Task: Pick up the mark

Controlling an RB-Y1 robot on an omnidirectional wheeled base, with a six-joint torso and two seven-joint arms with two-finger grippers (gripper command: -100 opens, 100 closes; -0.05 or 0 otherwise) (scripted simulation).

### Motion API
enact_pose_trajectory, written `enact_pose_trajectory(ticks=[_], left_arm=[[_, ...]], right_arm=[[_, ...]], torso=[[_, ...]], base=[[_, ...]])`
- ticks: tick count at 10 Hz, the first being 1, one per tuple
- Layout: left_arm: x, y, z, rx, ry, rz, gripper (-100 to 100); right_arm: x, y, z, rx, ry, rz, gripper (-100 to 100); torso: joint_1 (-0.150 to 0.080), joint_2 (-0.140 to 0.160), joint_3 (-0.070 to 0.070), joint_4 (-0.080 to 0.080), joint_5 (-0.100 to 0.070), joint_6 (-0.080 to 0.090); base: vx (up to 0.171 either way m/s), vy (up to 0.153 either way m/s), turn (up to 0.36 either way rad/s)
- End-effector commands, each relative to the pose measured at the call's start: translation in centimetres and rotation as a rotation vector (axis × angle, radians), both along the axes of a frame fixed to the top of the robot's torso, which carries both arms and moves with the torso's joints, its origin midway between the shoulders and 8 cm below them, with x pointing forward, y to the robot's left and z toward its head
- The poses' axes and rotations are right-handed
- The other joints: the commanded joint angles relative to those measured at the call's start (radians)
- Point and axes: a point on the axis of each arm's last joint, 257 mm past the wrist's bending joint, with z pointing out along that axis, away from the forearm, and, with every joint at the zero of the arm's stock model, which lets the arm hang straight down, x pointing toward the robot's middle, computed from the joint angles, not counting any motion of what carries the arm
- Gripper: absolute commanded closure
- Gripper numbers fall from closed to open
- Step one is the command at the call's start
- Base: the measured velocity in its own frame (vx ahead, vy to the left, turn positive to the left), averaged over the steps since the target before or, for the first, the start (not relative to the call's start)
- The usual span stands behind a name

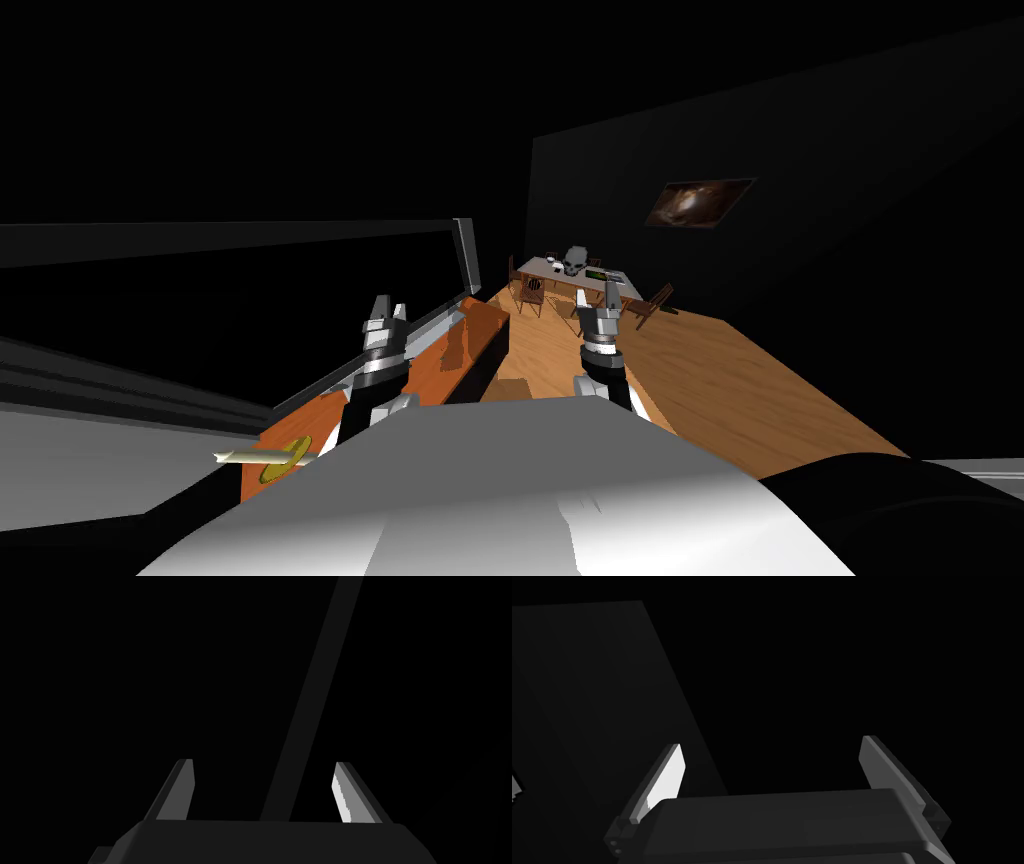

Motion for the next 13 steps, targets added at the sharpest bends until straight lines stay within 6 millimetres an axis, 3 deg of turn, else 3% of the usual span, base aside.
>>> enact_pose_trajectory(ticks=[1,2,3,6,7,8,9,11,13], left_arm=[[0.9,1.3,-2.8,-0.023,0.077,-0.007,-100],[1.2,2.0,-4.1,-0.037,0.114,-0.007,-100],[1.2,2.0,-4.1,-0.037,0.114,-0.007,-100],[1.8,5.0,-9.5,-0.104,0.253,0.002,-100],[1.8,5.0,-9.9,-0.106,0.260,0.003,-100],[1.8,6.3,-11.9,-0.136,0.312,0.011,-100],[1.8,6.4,-12.2,-0.138,0.318,0.012,-100],[1.6,7.9,-14.8,-0.174,0.379,0.024,-100],[0.6,11.3,-19.7,-0.257,0.494,0.056,-100]], right_arm=[[0.0,0.0,0.0,0.000,0.000,0.000,0],[0.0,0.0,0.0,0.000,0.000,0.000,0],[0.0,0.0,0.0,0.000,0.000,0.000,0],[0.0,0.0,0.0,0.000,0.000,0.000,0],[0.0,0.0,0.0,0.000,0.000,0.000,0],[0.0,0.0,0.0,0.000,0.000,0.000,0],[0.0,0.0,0.0,0.000,0.000,0.000,0],[0.0,0.0,0.0,0.000,0.000,0.000,0],[0.0,0.0,0.0,0.000,0.000,0.000,0]], torso=[[0.000,0.000,0.000,0.000,0.000,0.000],[-0.004,-0.001,-0.001,0.000,-0.001,0.000],[-0.007,-0.003,-0.002,-0.001,-0.001,0.000],[-0.004,-0.002,-0.001,-0.001,-0.001,0.000],[-0.006,-0.004,-0.002,-0.001,-0.001,0.000],[-0.004,-0.003,-0.002,-0.001,-0.001,0.000],[-0.003,-0.003,-0.002,-0.001,-0.001,0.000],[-0.003,-0.003,-0.002,-0.001,-0.001,0.000],[-0.004,-0.003,-0.002,-0.001,-0.001,0.000]], base=[[0.030,-0.074,-0.145],[0.063,-0.117,-0.110],[0.039,-0.075,-0.005],[0.043,-0.070,-0.093],[0.045,-0.061,-0.042],[0.039,-0.050,-0.104],[0.028,-0.037,-0.033],[0.045,-0.042,-0.065],[0.071,-0.092,-0.096]])
